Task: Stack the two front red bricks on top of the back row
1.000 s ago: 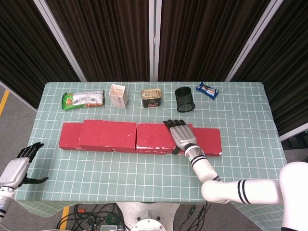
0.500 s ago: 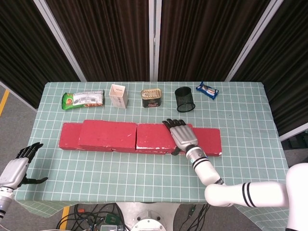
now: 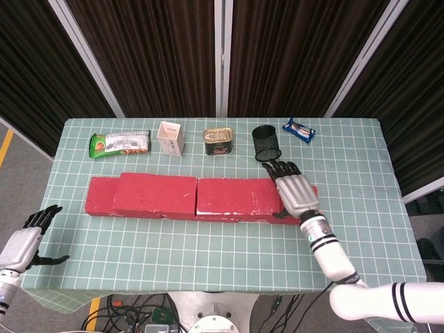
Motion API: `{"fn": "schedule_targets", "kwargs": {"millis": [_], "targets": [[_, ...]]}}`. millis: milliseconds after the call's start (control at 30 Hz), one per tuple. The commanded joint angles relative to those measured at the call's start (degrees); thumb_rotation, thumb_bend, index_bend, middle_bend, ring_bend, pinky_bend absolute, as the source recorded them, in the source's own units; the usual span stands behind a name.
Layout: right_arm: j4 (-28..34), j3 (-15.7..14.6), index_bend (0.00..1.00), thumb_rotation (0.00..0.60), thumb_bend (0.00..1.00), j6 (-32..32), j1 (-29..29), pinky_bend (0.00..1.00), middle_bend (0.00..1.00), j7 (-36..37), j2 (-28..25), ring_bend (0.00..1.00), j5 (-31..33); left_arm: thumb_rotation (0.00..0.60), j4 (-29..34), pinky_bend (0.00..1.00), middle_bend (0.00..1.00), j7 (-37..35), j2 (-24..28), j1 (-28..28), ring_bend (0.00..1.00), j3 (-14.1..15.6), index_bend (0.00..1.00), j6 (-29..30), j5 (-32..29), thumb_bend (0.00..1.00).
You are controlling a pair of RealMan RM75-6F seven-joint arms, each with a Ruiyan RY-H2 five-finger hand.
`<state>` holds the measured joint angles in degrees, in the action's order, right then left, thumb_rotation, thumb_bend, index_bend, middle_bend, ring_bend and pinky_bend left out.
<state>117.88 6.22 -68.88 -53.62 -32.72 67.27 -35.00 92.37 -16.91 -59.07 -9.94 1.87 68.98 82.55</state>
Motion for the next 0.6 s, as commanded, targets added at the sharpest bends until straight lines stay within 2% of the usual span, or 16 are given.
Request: {"fn": "schedule_targets", "kwargs": {"millis": [33, 367, 600], "targets": [[-2.7, -0.8, 0.0, 0.6, 0.0, -0.1, 1.6, 0.0, 0.0, 0.8, -0.1, 0.0, 0.2, 0.6, 0.1, 0.0, 0.0, 0.3, -0.1, -0.1, 0.0, 0.0, 0.0, -0.2, 0.0, 0.0], [-10.7, -1.2, 0.0, 0.6, 0.0, 3.6, 3.6, 0.0, 0.0, 2.4, 4.4, 0.0, 0.4, 0.6, 1.0, 0.0, 0.0, 1.4, 0.1, -0.2, 0.0, -0.1, 0.0, -0.5, -0.7, 0.0], [-11.9, -0.1, 0.0, 0.6, 0.0, 4.8, 4.4, 0.0, 0.0, 3.6, 5.6, 0.0, -0.6, 0.6, 0.9, 0.0, 0.0, 1.4, 0.1, -0.1, 0.0, -0.1, 0.0, -0.5, -0.9, 0.0]]}}
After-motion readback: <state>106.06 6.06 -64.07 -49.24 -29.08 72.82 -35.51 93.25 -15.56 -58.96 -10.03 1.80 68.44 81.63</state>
